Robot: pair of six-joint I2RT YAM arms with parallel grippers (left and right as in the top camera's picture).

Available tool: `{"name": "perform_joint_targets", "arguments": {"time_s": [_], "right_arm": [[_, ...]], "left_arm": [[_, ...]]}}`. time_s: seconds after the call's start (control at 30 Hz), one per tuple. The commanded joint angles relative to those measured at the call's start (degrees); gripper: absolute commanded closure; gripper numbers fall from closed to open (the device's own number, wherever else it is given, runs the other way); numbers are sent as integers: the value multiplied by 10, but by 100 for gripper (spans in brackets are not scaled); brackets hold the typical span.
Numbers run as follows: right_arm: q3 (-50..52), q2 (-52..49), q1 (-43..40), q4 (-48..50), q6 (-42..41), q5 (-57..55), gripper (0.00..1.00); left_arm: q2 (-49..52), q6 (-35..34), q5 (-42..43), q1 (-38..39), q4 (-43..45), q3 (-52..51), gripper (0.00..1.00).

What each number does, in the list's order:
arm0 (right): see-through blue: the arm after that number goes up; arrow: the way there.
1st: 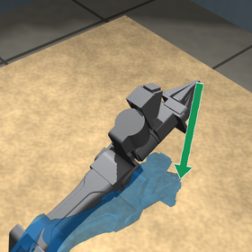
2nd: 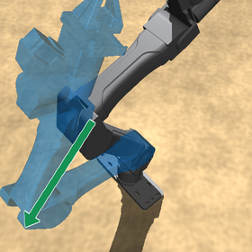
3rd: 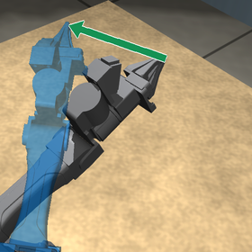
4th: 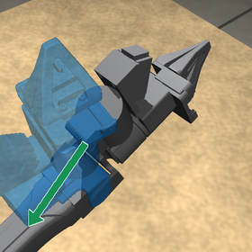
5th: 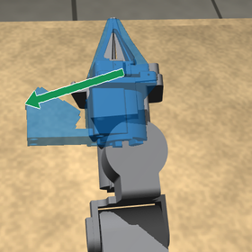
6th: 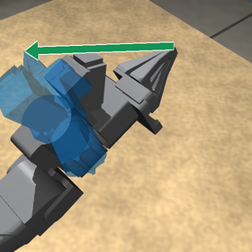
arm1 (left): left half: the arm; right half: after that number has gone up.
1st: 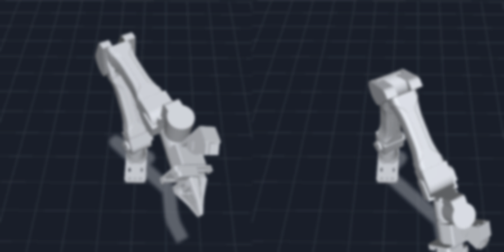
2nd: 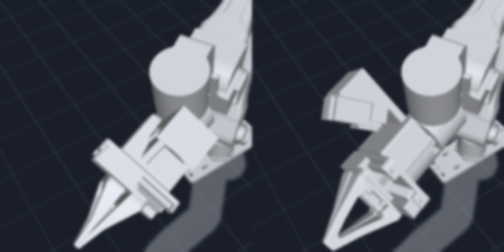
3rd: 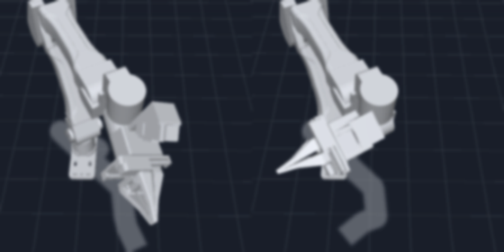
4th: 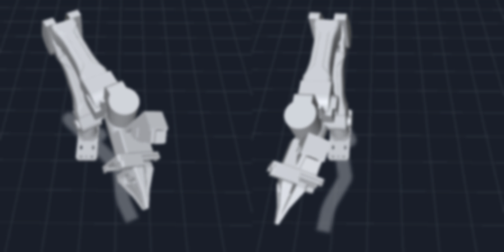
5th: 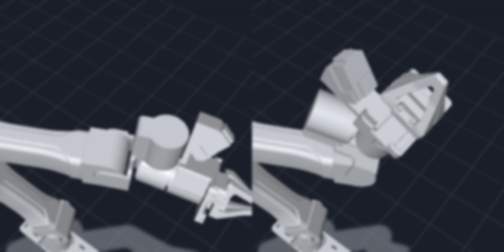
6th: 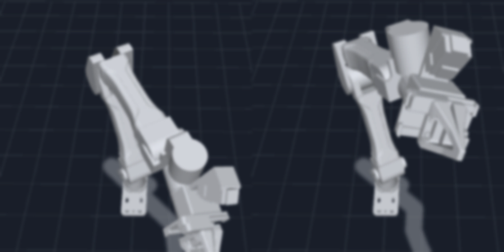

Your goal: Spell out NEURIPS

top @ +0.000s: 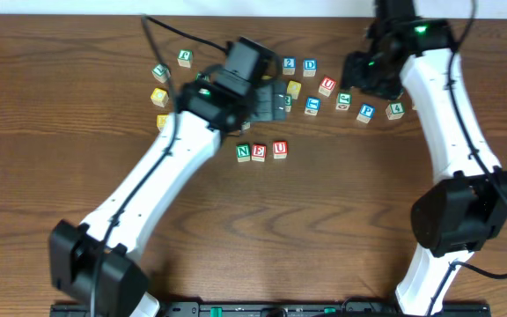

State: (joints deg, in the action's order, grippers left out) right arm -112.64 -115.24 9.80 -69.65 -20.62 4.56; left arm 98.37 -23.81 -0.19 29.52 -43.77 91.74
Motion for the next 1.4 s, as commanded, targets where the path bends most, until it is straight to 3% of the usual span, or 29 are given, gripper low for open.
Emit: {"name": "perform_joint_targets", "arguments": {"time_s": [0.0, 0.03, 0.1, 0.23, 0.57, 1.37], "right_arm": [[58, -2, 48, 25, -2, 3, 47], [76, -2, 59, 38, -8, 3, 51], [116, -2, 83, 65, -24, 3, 55], [170, -2, 113, 114, -38, 3, 57], [253, -2, 149, 222, -60, 3, 64], [258, -58, 151, 246, -63, 2, 64]], "left_arm": [[-15, 48, -5, -47, -37, 7, 1], [-15, 47, -5, -58, -47, 7, 5], [-12, 47, -5, -84, -70, 5, 21], [-6, 47, -5, -116, -83, 2, 29], [2, 47, -5, -155, -82, 1, 30], [5, 38, -5, -155, -76, -9, 28]]}}
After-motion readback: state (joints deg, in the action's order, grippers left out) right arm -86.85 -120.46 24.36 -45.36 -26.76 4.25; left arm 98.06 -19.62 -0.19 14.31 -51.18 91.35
